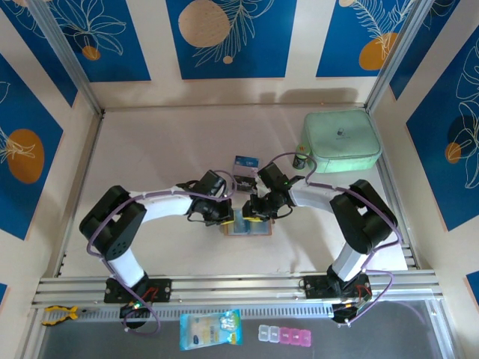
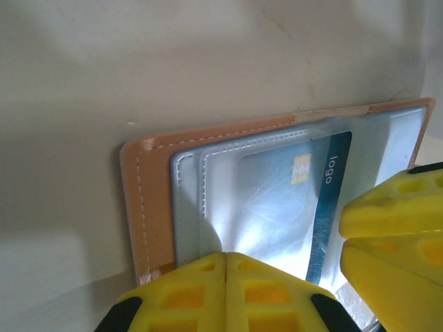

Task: Take the credit cards out of the card holder

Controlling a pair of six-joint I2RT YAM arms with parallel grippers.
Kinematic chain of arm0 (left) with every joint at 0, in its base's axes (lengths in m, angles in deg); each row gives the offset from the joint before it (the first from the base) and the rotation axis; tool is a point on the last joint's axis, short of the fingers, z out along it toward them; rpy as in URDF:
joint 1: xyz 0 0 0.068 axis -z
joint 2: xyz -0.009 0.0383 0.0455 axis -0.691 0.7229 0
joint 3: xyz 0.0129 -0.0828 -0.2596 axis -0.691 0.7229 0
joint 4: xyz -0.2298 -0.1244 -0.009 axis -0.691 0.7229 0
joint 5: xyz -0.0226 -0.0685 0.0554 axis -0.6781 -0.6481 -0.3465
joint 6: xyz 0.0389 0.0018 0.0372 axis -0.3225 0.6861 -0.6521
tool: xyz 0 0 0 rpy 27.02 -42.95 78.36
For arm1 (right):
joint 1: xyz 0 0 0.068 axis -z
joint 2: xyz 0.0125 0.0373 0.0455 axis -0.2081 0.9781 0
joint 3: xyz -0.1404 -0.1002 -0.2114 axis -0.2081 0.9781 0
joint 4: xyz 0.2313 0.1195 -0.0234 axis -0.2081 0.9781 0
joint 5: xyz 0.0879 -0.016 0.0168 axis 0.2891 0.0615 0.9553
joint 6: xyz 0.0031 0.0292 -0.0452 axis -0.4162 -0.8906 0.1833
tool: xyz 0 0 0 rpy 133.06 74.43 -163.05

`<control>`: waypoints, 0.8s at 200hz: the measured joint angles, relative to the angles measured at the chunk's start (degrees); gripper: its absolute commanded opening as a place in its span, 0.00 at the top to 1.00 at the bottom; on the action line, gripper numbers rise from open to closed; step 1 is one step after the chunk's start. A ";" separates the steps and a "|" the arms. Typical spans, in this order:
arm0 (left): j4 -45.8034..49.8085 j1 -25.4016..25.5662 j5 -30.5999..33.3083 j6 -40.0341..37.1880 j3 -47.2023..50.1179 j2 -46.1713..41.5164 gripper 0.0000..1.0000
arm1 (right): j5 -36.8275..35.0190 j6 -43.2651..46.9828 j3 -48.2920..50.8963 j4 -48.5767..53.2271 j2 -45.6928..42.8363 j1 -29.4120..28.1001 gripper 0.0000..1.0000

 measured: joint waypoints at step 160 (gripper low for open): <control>-0.02 0.00 0.00 -0.15 -0.02 0.15 0.96 | 0.83 0.55 0.74 -0.87 0.70 0.33 0.73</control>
